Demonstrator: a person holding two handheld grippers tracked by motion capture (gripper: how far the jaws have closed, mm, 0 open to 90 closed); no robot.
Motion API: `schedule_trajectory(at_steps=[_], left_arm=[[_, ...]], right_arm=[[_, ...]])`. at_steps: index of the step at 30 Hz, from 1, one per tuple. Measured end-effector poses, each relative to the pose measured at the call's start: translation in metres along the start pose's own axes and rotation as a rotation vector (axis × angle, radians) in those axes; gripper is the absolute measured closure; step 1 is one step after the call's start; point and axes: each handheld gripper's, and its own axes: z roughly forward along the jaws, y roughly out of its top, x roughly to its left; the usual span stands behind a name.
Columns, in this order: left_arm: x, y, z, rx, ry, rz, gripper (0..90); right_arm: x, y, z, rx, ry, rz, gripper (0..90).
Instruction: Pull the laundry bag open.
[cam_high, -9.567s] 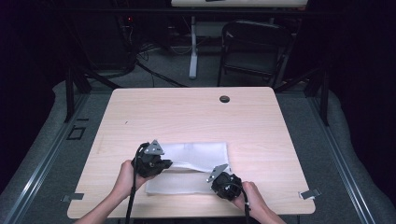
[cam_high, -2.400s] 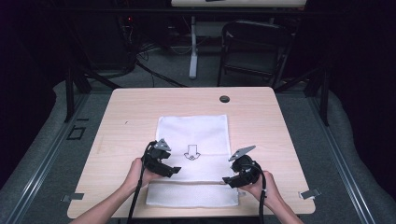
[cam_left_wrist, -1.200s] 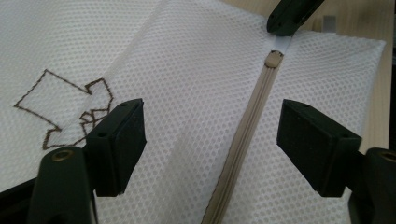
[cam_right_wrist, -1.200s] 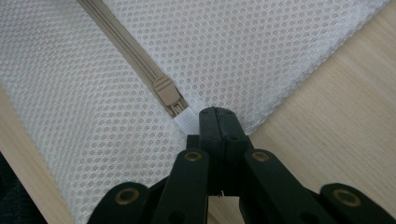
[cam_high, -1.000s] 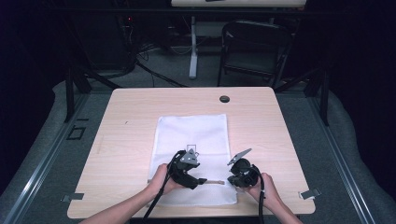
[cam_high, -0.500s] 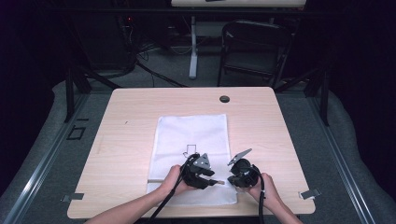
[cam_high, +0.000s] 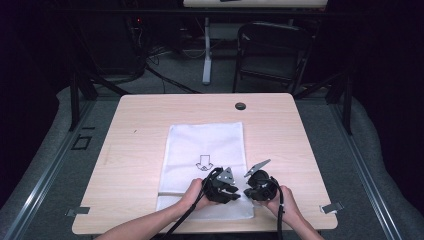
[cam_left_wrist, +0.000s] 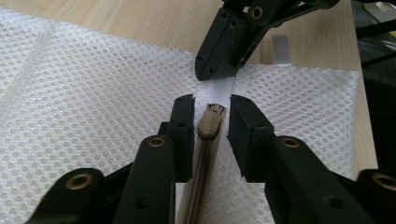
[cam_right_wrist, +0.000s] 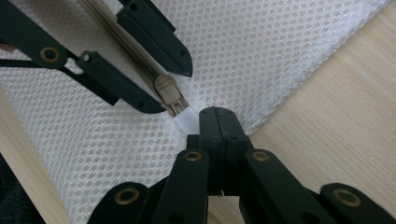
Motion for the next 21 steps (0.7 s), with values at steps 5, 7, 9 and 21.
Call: schedule_trajectory(at_steps=[5,7,9,21], left_arm=[[-0.0001,-0.0001,0.0030,-0.019,0.005,-0.003,79.1],[-0.0003,0.0000,0.0043,-0.013,-0.003,0.002,79.3],[-0.0007,0.0004,0.0049,0.005,0.012,0.006,78.7],[-0.0005,-0.0025,0.0082,-0.012,-0.012,0.019,81.7]], right_arm=[[0.0000,-0.0002,0.0001,-0.002,0.000,0.001,90.0],[0.0001,-0.0003,0.0002,-0.004,0.000,0.001,90.0],[0.0000,-0.0003,0.0002,-0.003,0.000,0.001,90.0],[0.0006,-0.0012,-0.0017,-0.028,0.020,0.021,90.0]])
